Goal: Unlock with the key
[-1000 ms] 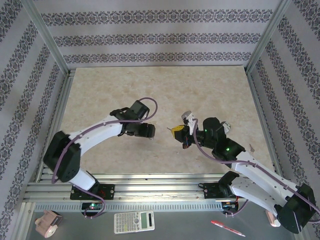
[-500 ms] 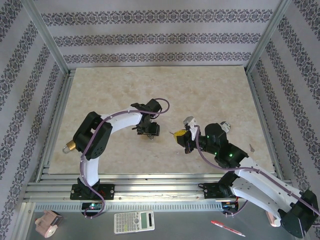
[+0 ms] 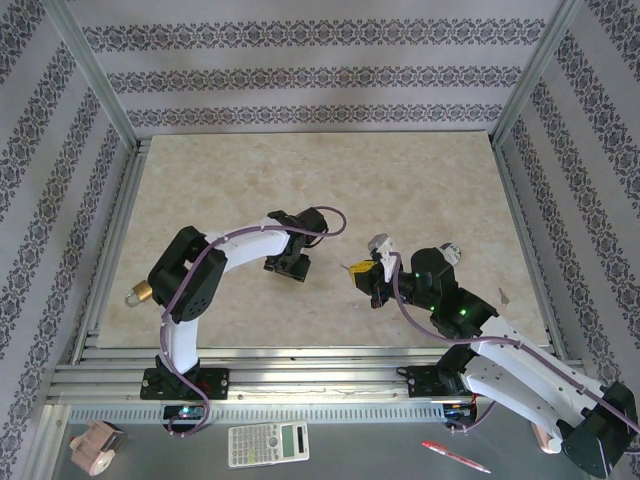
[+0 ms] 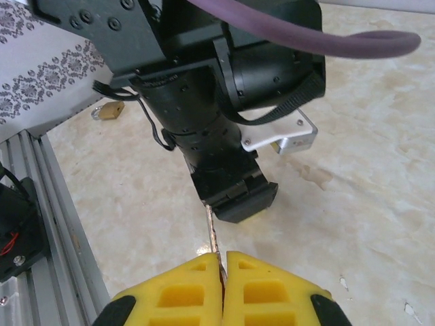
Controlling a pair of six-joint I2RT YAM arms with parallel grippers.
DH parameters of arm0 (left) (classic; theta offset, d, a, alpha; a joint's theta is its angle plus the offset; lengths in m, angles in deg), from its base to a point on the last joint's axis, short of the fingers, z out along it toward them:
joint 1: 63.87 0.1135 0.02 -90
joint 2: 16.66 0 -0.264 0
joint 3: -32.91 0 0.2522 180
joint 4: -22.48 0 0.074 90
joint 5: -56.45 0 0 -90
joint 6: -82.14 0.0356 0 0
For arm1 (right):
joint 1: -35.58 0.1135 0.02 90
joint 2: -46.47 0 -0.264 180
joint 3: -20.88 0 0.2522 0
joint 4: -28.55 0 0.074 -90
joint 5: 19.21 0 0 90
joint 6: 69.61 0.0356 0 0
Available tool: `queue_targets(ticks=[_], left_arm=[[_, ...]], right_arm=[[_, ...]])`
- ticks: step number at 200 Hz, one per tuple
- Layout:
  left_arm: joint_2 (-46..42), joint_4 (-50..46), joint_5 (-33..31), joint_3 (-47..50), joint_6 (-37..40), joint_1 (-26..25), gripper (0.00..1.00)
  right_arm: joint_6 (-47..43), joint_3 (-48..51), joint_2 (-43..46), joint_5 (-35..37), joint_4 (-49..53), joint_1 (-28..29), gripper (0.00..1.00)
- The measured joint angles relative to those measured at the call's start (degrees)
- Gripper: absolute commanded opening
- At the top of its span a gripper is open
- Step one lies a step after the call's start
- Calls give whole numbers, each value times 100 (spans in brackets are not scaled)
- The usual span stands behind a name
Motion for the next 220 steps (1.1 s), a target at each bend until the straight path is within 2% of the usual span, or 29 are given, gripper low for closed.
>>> queue_targets(ticks=[30, 55, 75, 106, 157, 220], left_arm=[[-205, -20, -273, 46, 216, 35, 62], [-597, 26, -254, 291, 240, 72, 65], [-1045, 236, 31, 595, -26, 114, 72], [-1635, 780, 872, 1143, -813, 227, 75], [-1408, 1825, 1849, 1567, -2065, 260, 69], [-850, 2020, 1978, 1325, -2409, 271, 67]], right_arm=[[2, 0, -72, -2, 0, 0, 0], [2, -2, -70, -4, 2, 0, 0], [0, -2, -70, -2, 4, 0, 0], [-9, -2, -70, -2, 4, 0, 0], [-15, -2, -28, -4, 2, 0, 0], [-15, 9, 190, -4, 2, 0, 0]])
